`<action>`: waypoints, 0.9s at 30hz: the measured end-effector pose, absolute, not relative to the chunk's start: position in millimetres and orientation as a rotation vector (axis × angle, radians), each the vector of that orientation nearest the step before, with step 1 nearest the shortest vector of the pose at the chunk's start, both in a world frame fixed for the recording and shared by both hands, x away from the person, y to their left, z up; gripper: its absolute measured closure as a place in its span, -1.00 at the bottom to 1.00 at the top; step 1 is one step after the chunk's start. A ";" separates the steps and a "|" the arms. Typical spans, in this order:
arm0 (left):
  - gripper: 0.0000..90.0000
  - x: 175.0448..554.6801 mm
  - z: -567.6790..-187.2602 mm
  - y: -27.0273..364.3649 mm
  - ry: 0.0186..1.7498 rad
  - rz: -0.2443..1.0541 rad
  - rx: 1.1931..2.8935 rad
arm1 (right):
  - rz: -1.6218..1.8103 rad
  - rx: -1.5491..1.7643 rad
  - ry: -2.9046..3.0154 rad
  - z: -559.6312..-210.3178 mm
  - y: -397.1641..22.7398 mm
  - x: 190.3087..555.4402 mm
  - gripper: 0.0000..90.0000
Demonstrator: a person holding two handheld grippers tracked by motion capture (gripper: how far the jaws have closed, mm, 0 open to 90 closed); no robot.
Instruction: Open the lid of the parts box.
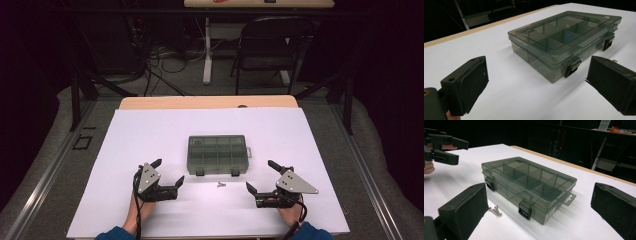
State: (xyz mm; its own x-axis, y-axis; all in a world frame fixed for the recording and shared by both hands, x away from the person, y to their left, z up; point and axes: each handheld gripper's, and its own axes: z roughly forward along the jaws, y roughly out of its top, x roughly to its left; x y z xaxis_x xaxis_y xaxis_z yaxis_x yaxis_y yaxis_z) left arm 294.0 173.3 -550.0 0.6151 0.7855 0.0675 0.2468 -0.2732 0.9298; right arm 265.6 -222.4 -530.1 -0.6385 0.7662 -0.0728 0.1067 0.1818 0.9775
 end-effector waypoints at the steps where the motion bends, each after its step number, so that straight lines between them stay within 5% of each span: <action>1: -0.93 295.2 -550.3 172.2 0.835 0.660 1.822 | 1.494 0.818 1.891 -530.1 -222.4 265.6 -1.00; 27: -0.58 318.7 -559.9 151.3 0.812 0.511 2.015 | 1.452 0.845 1.923 -530.9 -219.6 273.2 -0.92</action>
State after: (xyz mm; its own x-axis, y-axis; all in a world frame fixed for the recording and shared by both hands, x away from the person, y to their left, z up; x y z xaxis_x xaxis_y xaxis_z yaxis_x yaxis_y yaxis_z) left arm 318.7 151.3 -559.9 0.7018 0.7108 0.0468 0.3489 -0.4002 0.8474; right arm 273.2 -219.6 -530.9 -0.6314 0.7721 -0.0726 0.1414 0.2067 0.9681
